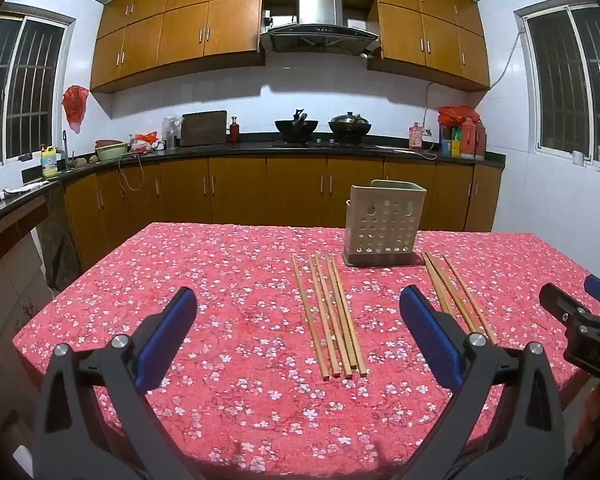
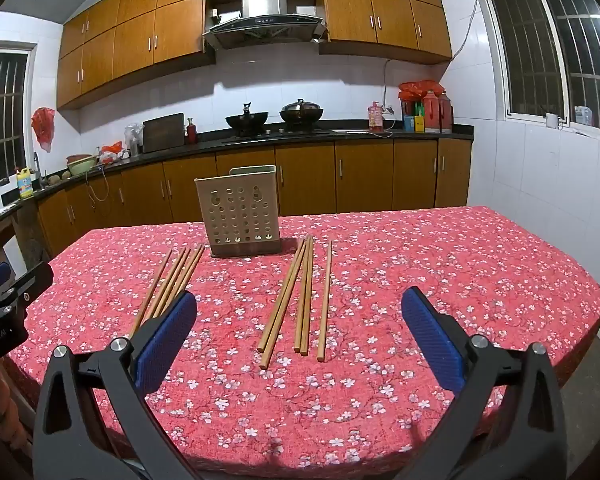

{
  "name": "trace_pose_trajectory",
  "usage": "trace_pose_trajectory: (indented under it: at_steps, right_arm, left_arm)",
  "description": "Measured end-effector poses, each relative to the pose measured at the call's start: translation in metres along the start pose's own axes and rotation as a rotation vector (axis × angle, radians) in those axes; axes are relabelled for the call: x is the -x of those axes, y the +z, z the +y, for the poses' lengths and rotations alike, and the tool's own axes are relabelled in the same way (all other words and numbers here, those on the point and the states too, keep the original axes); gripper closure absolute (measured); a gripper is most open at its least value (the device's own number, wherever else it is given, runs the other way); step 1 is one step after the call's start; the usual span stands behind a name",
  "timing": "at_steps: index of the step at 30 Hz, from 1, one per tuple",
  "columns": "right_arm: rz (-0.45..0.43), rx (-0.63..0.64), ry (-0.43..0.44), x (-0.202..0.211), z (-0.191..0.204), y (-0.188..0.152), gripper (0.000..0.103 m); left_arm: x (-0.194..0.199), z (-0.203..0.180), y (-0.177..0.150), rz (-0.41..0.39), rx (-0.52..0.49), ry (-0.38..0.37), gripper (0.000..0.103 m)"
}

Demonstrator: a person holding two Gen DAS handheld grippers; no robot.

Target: Organize utensils

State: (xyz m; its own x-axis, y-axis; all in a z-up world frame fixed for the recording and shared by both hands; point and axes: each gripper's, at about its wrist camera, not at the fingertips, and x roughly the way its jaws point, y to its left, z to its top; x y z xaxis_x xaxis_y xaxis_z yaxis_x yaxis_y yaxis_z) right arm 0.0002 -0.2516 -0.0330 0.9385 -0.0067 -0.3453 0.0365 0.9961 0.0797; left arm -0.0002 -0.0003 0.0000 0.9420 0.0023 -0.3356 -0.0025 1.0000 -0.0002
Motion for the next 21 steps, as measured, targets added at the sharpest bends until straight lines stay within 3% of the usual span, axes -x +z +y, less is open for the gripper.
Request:
trace_pose_trajectory:
  at_steps: [21]
  right_arm:
    - [0.002,-0.002,0.002,0.0012,0.0,0.0009,0.002]
  left_arm:
    - [0.0001,-0.0001,0.0002,0.004,-0.001,0.001,0.004]
